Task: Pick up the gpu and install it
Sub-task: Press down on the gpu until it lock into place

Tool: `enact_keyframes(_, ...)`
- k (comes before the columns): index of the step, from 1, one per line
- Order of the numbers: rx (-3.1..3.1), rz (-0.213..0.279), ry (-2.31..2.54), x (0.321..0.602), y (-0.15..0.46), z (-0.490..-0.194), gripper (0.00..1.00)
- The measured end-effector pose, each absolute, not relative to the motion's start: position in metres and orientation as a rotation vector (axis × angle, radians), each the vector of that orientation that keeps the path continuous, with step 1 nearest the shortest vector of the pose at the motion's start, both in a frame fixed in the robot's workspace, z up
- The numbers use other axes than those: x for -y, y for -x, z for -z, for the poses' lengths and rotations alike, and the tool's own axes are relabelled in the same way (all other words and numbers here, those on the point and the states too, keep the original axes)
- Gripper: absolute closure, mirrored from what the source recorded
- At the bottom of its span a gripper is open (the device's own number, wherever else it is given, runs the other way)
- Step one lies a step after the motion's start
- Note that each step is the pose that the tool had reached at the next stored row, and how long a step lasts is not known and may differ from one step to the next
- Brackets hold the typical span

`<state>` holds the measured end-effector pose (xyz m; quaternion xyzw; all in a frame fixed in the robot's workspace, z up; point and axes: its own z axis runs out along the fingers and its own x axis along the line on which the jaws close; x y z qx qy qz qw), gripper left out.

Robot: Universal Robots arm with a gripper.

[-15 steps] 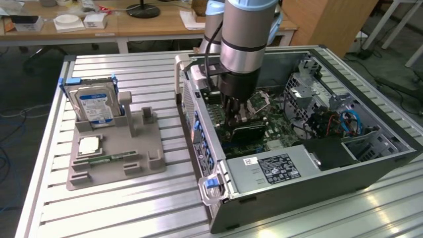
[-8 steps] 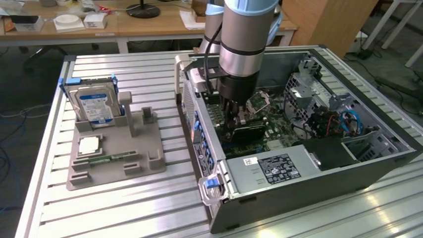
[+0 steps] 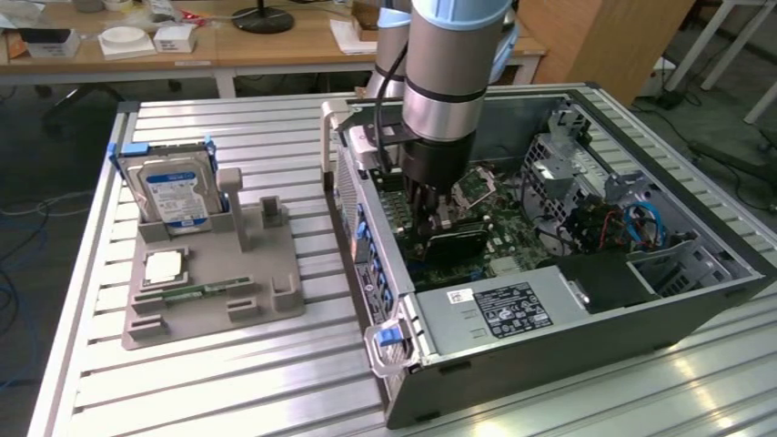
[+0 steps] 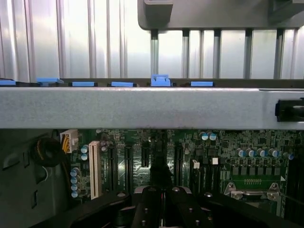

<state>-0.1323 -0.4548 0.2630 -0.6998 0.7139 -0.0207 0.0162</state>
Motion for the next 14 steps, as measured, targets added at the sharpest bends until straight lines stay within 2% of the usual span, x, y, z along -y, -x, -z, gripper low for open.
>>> enact_keyframes(14,-2.228,0.051,2.185,0.455,0.132,-0.288,0.90)
